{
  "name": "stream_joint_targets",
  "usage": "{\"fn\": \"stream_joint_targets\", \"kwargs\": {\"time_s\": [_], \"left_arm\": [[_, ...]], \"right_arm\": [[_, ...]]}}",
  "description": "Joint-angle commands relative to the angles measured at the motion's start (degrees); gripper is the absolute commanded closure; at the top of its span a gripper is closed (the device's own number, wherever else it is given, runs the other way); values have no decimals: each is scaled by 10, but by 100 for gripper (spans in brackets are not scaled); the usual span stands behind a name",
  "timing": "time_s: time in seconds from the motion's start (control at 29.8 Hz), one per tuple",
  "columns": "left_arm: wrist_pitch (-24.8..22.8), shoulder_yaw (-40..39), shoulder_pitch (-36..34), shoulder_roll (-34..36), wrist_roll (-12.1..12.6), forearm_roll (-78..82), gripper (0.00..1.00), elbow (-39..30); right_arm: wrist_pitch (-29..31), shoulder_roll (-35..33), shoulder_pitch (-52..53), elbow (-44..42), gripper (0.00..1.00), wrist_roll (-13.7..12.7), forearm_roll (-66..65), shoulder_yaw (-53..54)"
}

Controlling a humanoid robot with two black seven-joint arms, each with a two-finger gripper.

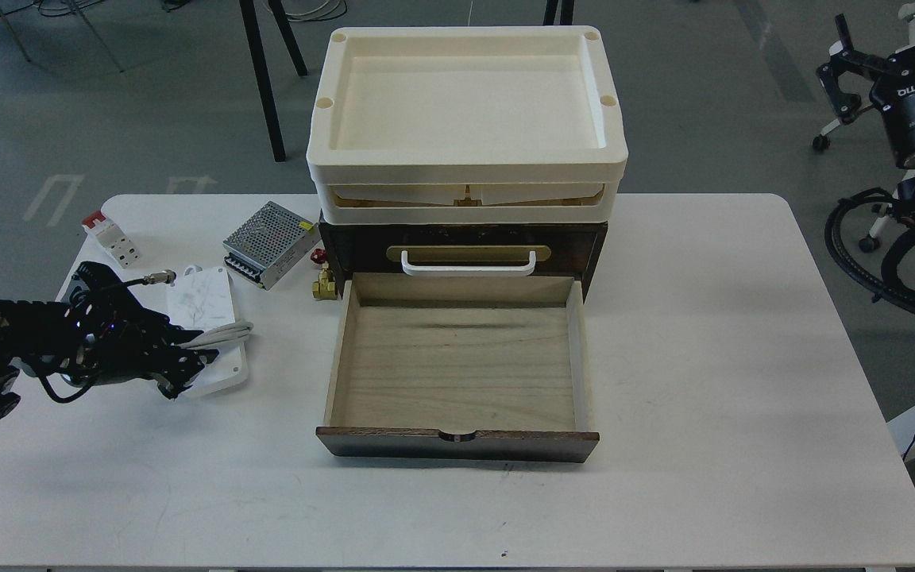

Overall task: Put charging cable into cabinet
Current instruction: 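Close the left gripper on the white charging cable and lift it, then carry the cable with the left gripper over the open drawer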

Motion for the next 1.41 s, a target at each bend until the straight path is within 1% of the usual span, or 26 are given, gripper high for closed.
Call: {"fn": "stream_joint_targets", "kwargs": {"time_s": [0.0, 0.13, 0.2, 0.23, 0.34, 0.47, 0.54, 0.64, 0.67, 0.7, 0.91, 0.97, 1.14, 1.31, 1.38], "left_arm": [[21, -2, -3, -1, 0, 0, 98, 0], [24, -4, -7, 17, 0, -3, 99, -17], [25, -10, -8, 52, 0, -6, 99, -38], [25, -12, -10, 78, 0, -6, 99, -64], [26, -37, -11, 163, 0, -10, 99, -169], [24, -81, -6, 307, 0, -19, 99, -358], [28, -83, -6, 348, 0, -43, 99, -433], [39, -90, -10, 379, 0, -72, 99, -517], [39, -94, -10, 381, 0, -72, 99, -539], [40, -96, -11, 377, 0, -72, 99, -545], [29, -97, -26, 294, 0, -72, 99, -540], [4, -96, -33, 258, 0, -72, 99, -540], [-93, -93, -45, 172, 0, -68, 98, -540], [-121, -93, -65, 123, 0, -68, 98, -533], [-128, -93, -68, 103, 0, -66, 98, -512]], "right_arm": [[0, -2, 0, 0, 0, 0, 0, 1], [0, -2, 0, 0, 0, 0, 0, 1], [0, -2, -1, 0, 0, 0, 0, 1], [0, -2, 0, -1, 0, 0, -1, 1], [0, -2, 0, -2, 0, 0, -1, 1], [0, -3, 0, -4, 0, 0, -2, 2], [0, -5, 0, -4, 0, 0, -2, 3], [0, -5, 0, -5, 0, 0, -2, 3], [0, -5, 0, -7, 0, 0, -2, 3], [0, -5, 0, -9, 0, 0, -2, 3], [-5, -11, 0, -19, 0, 0, -3, -1], [-5, -10, 0, -27, 0, 0, -3, -3], [-13, -10, 0, -34, 0, -1, -4, -5], [-14, -11, 0, -47, 0, -2, -4, -6], [-13, -11, 0, -46, 0, -2, -4, -5]]}}
